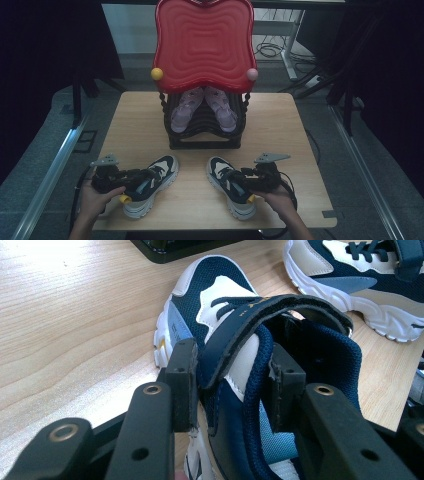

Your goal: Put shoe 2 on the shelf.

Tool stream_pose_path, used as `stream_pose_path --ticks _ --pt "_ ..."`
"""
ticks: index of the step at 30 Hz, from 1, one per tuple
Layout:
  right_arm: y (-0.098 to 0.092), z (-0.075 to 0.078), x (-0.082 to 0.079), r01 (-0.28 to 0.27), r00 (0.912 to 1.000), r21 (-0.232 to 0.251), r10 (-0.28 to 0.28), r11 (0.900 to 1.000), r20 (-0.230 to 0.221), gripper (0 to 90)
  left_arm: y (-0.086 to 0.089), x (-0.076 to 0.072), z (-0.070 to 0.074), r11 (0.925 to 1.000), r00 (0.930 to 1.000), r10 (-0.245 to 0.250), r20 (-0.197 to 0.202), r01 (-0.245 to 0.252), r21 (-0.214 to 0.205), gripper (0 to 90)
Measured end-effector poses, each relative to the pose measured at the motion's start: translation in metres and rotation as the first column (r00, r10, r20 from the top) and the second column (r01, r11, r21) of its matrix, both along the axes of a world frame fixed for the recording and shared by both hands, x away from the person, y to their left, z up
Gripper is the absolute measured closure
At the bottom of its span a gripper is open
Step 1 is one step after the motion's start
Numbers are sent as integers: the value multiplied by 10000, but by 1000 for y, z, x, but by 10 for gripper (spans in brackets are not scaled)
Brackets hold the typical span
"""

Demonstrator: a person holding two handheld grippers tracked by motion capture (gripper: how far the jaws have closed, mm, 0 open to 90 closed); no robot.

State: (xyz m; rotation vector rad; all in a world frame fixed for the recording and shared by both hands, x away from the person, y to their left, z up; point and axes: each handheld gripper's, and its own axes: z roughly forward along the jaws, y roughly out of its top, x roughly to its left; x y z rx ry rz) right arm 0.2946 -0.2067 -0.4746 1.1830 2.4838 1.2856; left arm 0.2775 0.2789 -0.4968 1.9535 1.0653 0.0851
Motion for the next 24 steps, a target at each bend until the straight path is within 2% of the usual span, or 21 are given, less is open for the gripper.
stream_pose_path --ticks 7,11,19,24 --pt "1 -3 2 76 9997 -297 -83 9995 -216 608 0 0 0 10000 10000 21 2 -21 -6 625" --pt "1 -4 3 143 9998 -299 -146 9995 -96 631 0 0 0 10000 10000 31 7 -31 -2 625" --pt "0 -6 1 184 9996 -147 -181 9997 205 671 -1 -2 -1 9997 9998 206 11 -205 -93 641" --pt "-1 -7 0 239 9995 72 -240 9997 188 690 -1 -4 0 9995 9994 301 194 -301 25 672"
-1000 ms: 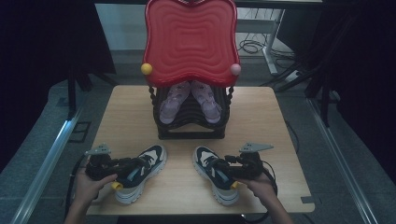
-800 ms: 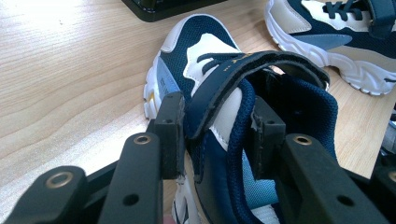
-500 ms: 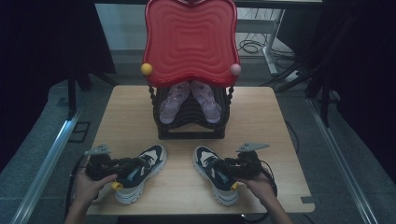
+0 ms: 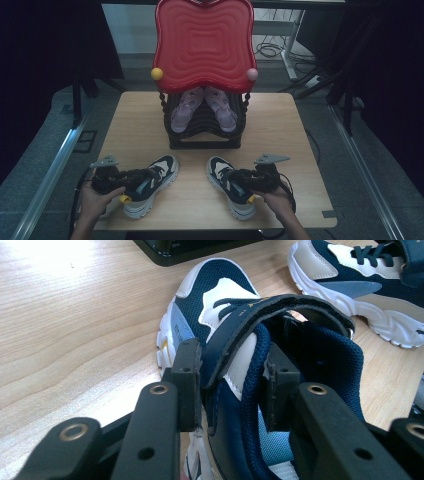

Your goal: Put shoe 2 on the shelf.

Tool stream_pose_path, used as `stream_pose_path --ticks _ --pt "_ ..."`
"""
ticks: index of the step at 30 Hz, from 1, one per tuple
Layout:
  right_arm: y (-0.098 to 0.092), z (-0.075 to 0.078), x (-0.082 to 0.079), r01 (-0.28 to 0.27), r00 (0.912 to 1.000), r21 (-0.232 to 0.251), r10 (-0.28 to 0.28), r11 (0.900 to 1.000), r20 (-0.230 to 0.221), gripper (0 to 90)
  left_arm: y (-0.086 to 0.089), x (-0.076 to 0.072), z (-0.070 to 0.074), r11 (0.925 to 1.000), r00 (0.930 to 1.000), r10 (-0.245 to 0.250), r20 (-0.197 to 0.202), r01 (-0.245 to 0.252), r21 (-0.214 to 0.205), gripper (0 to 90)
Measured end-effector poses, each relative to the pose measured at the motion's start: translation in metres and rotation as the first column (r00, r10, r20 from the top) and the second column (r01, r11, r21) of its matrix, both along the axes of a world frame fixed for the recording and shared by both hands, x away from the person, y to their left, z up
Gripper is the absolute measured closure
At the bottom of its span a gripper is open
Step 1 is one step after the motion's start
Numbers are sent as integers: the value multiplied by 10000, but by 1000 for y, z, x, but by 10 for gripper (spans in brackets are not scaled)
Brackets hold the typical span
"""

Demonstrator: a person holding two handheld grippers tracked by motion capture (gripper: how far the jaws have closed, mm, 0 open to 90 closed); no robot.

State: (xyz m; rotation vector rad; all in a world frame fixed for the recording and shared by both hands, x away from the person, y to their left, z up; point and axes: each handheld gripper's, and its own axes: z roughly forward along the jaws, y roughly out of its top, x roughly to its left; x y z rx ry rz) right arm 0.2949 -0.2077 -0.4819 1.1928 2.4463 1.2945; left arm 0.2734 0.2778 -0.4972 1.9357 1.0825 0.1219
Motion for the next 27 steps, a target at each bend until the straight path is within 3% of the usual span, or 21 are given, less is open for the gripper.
stream_pose_path --ticks 8,15,27 --pt "-7 -1 -3 185 9998 278 -189 9994 113 696 0 -2 0 9997 9997 253 36 -253 -60 688" --pt "-20 2 -6 385 9988 916 -412 9950 275 696 4 -6 9 9978 9988 436 233 -424 -509 690" --pt "-35 3 -13 863 9941 1562 -954 9839 518 694 10 -15 22 9911 9935 969 603 -908 -971 687"
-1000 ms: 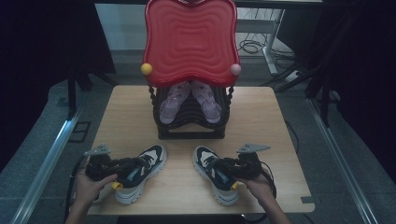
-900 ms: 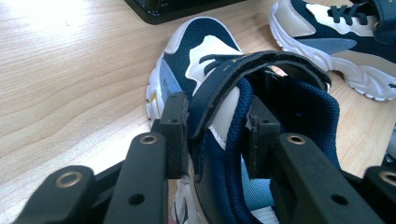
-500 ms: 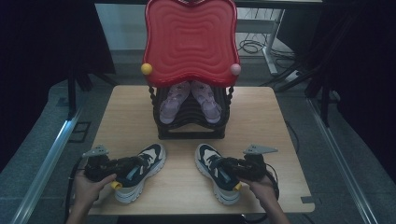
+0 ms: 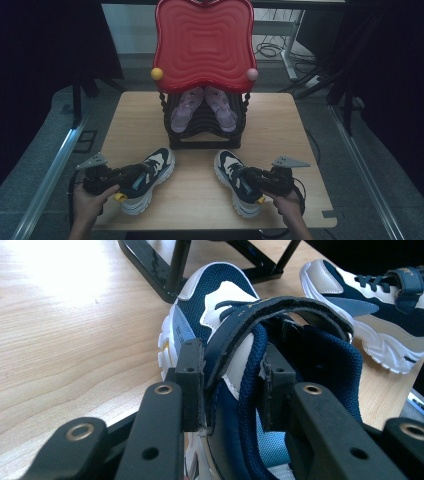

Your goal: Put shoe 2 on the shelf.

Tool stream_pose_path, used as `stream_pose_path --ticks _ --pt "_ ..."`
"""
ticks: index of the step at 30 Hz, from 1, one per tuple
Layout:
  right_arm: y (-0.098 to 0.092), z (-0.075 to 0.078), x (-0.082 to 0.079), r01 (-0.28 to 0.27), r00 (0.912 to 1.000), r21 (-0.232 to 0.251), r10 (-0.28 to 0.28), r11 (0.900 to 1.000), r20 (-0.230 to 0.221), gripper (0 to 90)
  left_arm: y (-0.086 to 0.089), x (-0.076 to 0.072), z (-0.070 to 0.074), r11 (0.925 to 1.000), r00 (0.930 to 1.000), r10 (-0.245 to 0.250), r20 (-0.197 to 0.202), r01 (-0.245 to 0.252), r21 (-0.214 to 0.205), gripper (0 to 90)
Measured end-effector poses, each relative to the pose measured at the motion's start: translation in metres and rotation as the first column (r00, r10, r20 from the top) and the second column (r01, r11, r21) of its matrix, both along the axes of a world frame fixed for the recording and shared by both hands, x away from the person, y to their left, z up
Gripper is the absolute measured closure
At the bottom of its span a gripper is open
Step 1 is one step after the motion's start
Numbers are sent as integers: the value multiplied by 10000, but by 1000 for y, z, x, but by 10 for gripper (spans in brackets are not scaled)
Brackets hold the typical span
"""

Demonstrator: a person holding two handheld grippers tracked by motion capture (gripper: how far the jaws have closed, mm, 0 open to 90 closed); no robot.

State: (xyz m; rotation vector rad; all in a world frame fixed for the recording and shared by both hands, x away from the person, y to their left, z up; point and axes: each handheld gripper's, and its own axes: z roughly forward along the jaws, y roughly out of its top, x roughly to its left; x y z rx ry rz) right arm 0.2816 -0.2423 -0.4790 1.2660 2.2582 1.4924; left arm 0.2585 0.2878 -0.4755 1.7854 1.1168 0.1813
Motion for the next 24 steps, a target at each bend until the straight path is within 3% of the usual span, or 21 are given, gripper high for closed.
stream_pose_path --ticks 8,18,24 --pt "-7 0 -1 385 9992 157 -386 9991 104 688 6 -2 -1 9989 9995 304 -57 -305 -365 684" --pt "-24 -4 -5 770 9968 408 -778 9962 196 688 8 -3 -2 9978 9988 484 -17 -484 -459 685" --pt "-39 -3 -6 1145 9929 866 -1168 9896 222 688 11 -5 -1 9955 9973 682 284 -661 -679 687"
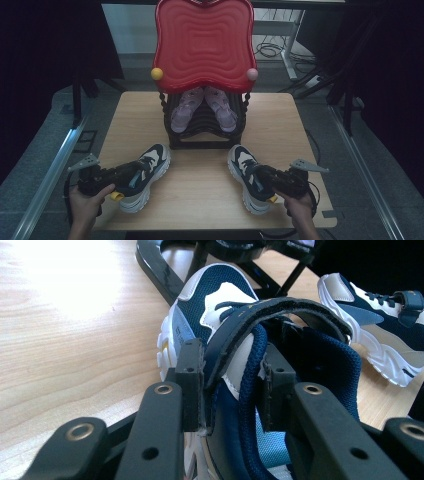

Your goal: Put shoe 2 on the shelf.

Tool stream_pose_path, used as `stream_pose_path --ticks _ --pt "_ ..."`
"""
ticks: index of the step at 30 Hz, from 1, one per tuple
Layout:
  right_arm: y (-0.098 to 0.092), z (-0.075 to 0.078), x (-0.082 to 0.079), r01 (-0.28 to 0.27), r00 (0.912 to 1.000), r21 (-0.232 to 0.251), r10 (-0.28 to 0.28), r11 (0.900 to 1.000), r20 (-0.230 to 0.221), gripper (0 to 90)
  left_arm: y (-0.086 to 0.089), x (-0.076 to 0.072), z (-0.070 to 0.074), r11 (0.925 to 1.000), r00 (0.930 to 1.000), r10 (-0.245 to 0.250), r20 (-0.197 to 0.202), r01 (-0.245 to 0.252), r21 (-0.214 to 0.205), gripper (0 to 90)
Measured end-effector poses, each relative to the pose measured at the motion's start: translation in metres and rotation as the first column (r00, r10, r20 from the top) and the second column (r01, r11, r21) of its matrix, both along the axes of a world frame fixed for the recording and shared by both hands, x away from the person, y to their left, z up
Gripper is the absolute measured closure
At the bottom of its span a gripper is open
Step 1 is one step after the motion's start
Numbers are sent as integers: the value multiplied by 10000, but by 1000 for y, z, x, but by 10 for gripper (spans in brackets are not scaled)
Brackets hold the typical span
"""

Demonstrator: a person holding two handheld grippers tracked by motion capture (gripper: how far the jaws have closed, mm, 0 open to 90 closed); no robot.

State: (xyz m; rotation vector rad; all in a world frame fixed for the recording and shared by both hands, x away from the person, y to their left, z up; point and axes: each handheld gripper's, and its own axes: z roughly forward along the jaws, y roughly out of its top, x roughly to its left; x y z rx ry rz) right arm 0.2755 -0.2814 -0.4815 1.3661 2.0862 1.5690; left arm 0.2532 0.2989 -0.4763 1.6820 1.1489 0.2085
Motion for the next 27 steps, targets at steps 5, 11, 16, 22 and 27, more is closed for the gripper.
stream_pose_path --ticks 5,11,16,22,27 --pt "-12 4 0 448 9984 274 -457 9986 326 689 9 -3 3 9980 9980 394 485 -369 -522 687" --pt "-26 8 -3 1118 9895 943 -1195 9892 808 691 15 -6 8 9919 9926 901 818 -821 -972 687" --pt "-33 12 -4 1368 9813 1230 -1514 9829 1185 692 17 -9 14 9870 9885 1066 1074 -922 -1316 686" --pt "-34 16 -3 1508 9717 1461 -1738 9777 1599 693 18 -10 19 9858 9877 1110 1104 -954 -1383 685" --pt "-37 20 1 1484 9690 1928 -1816 9700 1678 694 20 -8 22 9842 9852 1240 1188 -1068 -1415 685"
